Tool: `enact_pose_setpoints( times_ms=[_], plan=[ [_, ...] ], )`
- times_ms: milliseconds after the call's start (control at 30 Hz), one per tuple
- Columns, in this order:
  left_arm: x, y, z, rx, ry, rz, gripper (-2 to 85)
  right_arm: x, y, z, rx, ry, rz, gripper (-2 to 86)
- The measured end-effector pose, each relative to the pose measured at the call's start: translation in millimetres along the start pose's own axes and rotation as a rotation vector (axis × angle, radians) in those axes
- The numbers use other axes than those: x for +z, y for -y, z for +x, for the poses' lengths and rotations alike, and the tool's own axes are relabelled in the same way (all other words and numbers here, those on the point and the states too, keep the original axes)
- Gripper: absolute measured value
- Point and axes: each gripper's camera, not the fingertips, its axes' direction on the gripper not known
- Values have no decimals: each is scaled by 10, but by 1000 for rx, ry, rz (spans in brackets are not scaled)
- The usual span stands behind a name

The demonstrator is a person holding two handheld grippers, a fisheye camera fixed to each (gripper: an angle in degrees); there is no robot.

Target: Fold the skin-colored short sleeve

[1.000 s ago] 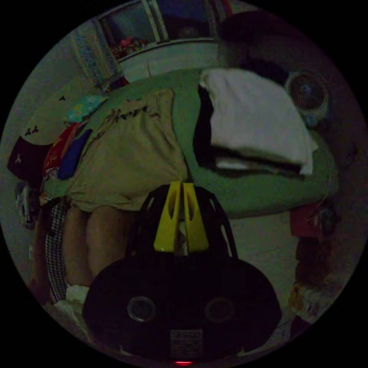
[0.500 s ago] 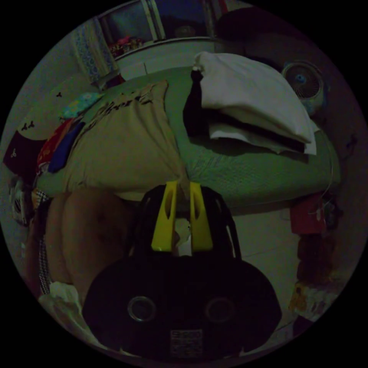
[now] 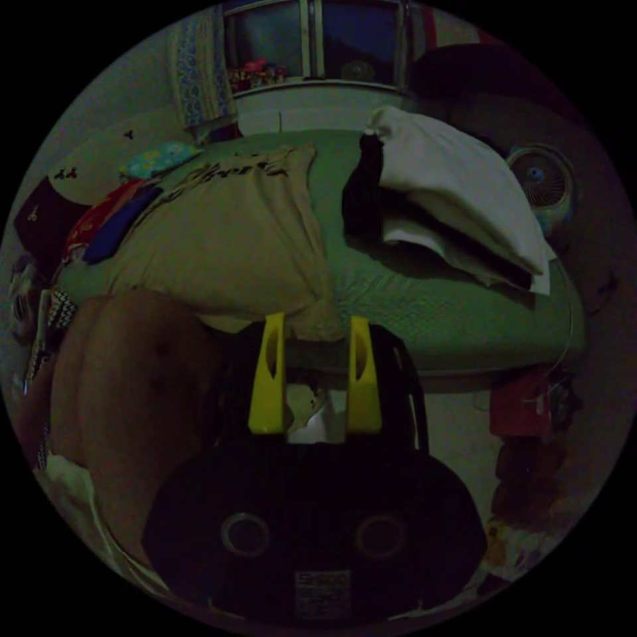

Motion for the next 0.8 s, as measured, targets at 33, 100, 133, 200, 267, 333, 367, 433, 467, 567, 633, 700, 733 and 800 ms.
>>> enact_pose_setpoints(
  times_ms=[33, 100, 133, 200, 267, 333, 367, 433, 467, 567, 633, 700, 733, 800],
  plan=[
    [-31, -8, 17, -6, 19, 3, 167, 0, -10, -10, 3, 2, -8, 128],
    [-80, -9, 38, -14, 39, 4, 164, -15, -51, -64, 20, -8, -25, 114],
    [-112, -4, 49, -22, 46, 2, 163, -30, -60, -83, 23, -20, -21, 111],
    [-167, 9, 68, -23, 57, -4, 161, -99, -75, -152, 32, -61, -22, 93],
    [-250, 38, 98, -15, 81, -20, 155, -176, -77, -206, 30, -81, -16, 60],
    [-318, 56, 117, -22, 94, -29, 136, -274, -78, -274, 4, -52, 6, 16],
    [-366, 69, 130, -25, 92, -32, 118, -328, -71, -315, -4, -50, 10, -2],
    [-443, 93, 156, -29, 85, -31, 83, -393, -50, -369, -17, -62, -2, -10],
    [-496, 117, 177, -22, 81, -26, 64, -444, -32, -395, -20, -51, -6, -12],
    [-637, 224, 206, 1, 38, -40, 31, -651, 33, -419, 9, 6, 6, -13],
    [-775, 312, 209, 7, -7, -34, 21, -838, 91, -414, 31, 61, 43, -14],
    [-951, 419, 224, 31, -27, -21, 15, -1121, 205, -404, 55, 141, 91, -14],
    [-1085, 501, 235, 45, -27, -8, 13, -1192, 239, -407, 56, 159, 102, -14],
    [-1309, 636, 260, 82, -55, 21, 10, -1463, 372, -448, 50, 187, 142, -15]
  ],
)
